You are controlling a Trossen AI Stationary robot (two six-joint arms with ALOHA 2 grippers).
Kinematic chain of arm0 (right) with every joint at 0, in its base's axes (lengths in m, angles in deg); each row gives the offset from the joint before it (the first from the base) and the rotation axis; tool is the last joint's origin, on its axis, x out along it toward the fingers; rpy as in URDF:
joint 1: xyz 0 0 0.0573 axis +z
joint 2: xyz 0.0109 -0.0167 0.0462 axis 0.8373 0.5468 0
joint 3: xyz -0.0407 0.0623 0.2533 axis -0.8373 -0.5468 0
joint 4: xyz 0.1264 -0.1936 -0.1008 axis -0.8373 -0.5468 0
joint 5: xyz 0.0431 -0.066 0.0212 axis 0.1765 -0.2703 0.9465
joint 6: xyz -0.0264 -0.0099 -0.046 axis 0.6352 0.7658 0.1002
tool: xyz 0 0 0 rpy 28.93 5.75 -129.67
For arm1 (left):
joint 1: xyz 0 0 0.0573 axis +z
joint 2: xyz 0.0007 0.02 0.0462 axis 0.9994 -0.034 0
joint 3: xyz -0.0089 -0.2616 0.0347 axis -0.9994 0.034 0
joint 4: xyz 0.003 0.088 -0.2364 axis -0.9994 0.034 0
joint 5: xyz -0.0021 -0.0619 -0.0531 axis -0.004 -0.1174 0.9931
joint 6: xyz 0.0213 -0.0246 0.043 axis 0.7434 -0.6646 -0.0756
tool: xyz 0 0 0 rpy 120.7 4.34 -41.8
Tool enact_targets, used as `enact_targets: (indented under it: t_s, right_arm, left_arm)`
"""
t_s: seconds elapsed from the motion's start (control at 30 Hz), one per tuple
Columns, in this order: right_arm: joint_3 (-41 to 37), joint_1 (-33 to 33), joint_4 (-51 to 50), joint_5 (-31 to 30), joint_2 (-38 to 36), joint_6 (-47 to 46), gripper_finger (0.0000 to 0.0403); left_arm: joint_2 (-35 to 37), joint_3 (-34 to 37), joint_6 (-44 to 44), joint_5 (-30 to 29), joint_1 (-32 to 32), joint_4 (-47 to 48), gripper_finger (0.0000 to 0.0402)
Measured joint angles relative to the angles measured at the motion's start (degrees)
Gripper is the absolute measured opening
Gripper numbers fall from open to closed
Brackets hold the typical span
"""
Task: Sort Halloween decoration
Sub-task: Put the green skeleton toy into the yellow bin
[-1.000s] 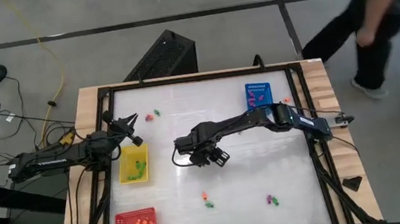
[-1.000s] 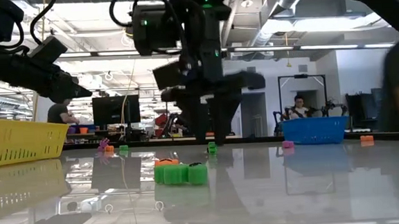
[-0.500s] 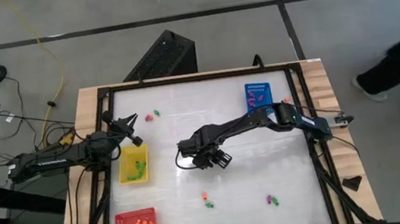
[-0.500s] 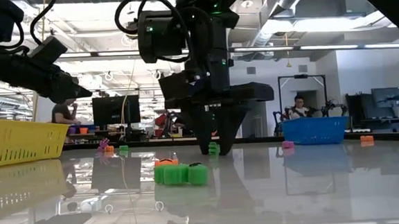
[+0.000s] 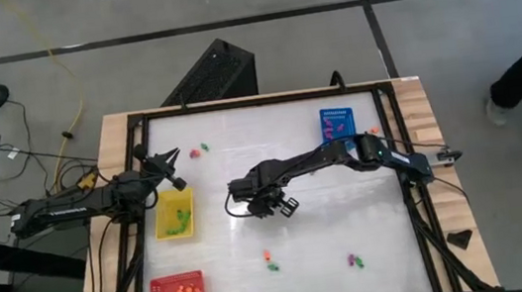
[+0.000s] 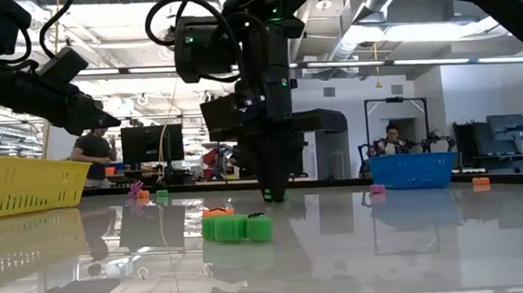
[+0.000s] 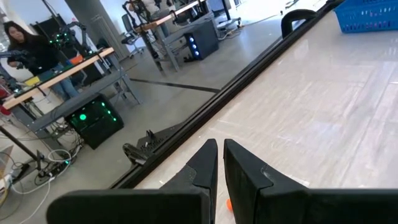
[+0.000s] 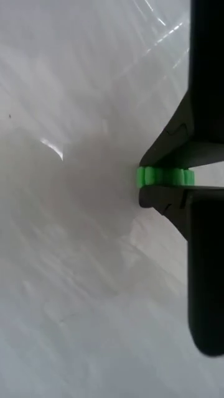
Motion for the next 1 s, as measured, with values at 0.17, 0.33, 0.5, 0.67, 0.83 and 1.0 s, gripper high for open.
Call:
enact_targets:
  t_s: [0.17, 0.33, 0.5, 0.67, 0.83, 1.0]
  right_arm:
    - [0.02, 0.90, 2.74, -0.69, 0.00, -0.85, 0.0054]
    - [0.04, 3.41, 9.45, -5.49, 0.02, -0.99, 0.0061]
    - [2.40, 6.84, 19.72, -7.46, 0.23, -1.87, 0.0062]
    - [5.64, 10.16, 42.03, -7.45, 0.22, -2.36, 0.0062]
    - [6.05, 10.76, 68.02, -1.88, 1.28, -6.52, 0.0062]
    - [9.09, 8.44, 78.52, 4.66, 7.43, -15.45, 0.0063]
  left_arm:
    - [0.00, 0.00, 0.00, 0.00, 0.01, 0.00, 0.0018]
    - [0.00, 0.00, 0.00, 0.00, 0.00, 0.00, 0.0018]
    - [0.00, 0.00, 0.00, 0.00, 0.02, 0.00, 0.0018]
    - [0.00, 0.00, 0.00, 0.02, 0.00, 0.00, 0.0018]
    - [-0.02, 0.00, 0.00, 0.02, 0.01, -0.01, 0.0018]
    - [0.00, 0.00, 0.00, 0.02, 0.00, 0.00, 0.0018]
